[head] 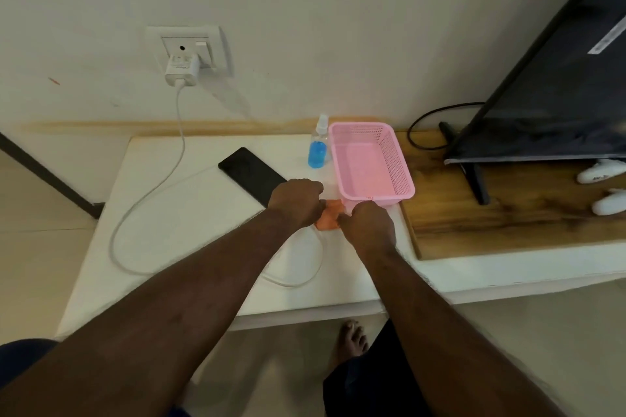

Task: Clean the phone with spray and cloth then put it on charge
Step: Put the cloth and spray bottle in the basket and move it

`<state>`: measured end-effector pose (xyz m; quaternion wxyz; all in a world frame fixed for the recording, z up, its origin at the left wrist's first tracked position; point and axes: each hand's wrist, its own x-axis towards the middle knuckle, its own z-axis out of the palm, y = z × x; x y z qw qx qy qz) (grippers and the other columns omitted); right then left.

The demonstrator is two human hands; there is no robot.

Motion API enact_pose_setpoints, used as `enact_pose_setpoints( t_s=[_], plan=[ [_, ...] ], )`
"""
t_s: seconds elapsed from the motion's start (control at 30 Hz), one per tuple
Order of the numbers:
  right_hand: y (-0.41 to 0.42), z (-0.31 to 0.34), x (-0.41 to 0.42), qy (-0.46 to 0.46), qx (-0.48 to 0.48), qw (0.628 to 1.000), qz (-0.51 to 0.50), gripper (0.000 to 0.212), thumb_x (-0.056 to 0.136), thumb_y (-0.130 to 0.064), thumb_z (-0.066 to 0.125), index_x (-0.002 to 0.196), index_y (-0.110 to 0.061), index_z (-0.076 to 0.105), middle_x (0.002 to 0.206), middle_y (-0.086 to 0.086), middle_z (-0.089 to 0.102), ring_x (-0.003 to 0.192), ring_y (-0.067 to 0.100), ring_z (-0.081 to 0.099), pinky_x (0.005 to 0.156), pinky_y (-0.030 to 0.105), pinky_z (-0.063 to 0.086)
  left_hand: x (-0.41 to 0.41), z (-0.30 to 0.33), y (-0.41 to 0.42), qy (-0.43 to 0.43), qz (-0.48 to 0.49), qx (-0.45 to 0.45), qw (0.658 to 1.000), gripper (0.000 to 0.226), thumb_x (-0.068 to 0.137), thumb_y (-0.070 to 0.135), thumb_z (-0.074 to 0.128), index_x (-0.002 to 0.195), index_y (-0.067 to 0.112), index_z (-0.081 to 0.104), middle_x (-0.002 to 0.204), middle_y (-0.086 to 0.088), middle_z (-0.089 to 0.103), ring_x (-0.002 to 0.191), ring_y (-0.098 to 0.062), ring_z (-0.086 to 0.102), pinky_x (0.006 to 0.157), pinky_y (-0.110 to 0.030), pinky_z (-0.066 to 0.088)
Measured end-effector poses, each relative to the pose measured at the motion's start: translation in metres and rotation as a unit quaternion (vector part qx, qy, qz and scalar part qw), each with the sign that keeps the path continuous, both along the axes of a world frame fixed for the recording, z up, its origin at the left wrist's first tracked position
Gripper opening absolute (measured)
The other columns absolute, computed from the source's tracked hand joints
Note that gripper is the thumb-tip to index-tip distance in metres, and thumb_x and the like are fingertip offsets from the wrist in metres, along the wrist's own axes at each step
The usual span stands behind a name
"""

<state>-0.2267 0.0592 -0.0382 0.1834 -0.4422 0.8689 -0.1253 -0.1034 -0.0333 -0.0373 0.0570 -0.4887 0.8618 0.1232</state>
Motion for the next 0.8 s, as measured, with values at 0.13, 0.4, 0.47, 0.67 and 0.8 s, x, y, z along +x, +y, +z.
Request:
enact_pose_setpoints(
  t_s=[0.13,0.4,0.47,0.67,0.8],
  plan=[
    [-0.001,-0.008,0.000,0.003,0.001,1.000,-0.005,0.028,0.092,-0.046,0.057,0.098,-0.019,0.063,0.091,-0.001,0.067,0.074,0.015,0.059,0.071,0.025,0.048,-0.006,-0.012,-0.001,-0.035,-0.027,-0.057,0.997,0.028,0.096,0.042,0.053,0.111,0.021,0.063,0.096,-0.001,0.060,0.093,-0.021,0.060,0.077,-0.034,0.049],
    [-0.002,-0.007,0.001,-0.026,0.000,1.000,0.007,0.029,0.093,-0.043,0.057,0.101,-0.017,0.066,0.095,0.001,0.070,0.082,0.019,0.065,0.081,0.029,0.052,-0.007,-0.014,0.000,0.023,0.036,-0.021,0.999,0.026,0.094,0.041,0.060,0.108,0.021,0.069,0.103,-0.002,0.066,0.095,-0.019,0.063,0.083,-0.033,0.055],
    [-0.001,-0.006,0.002,-0.031,-0.003,0.999,0.008,0.029,0.093,-0.045,0.057,0.101,-0.018,0.065,0.095,0.001,0.070,0.080,0.018,0.065,0.080,0.029,0.052,-0.005,-0.012,0.002,0.055,0.062,0.011,0.997,0.024,0.092,0.041,0.062,0.104,0.022,0.069,0.101,-0.001,0.066,0.093,-0.018,0.063,0.081,-0.032,0.056],
    [0.010,0.014,0.009,-0.029,-0.029,0.999,0.006,0.044,0.083,-0.062,0.061,0.094,-0.020,0.066,0.086,-0.005,0.069,0.071,0.012,0.062,0.067,0.025,0.050,0.017,0.006,0.008,0.208,0.112,0.110,0.965,0.025,0.088,0.047,0.063,0.081,0.024,0.058,0.079,0.005,0.061,0.075,-0.013,0.058,0.064,-0.024,0.047],
    [0.008,0.048,0.006,-0.058,-0.122,0.989,0.055,0.054,0.076,-0.067,0.065,0.110,-0.026,0.063,0.092,-0.016,0.059,0.080,0.008,0.058,0.073,0.026,0.052,0.034,0.038,0.009,0.343,0.084,0.179,0.918,0.022,0.084,0.035,0.071,0.080,0.015,0.065,0.076,-0.002,0.067,0.072,-0.015,0.060,0.069,-0.031,0.051]
  ],
)
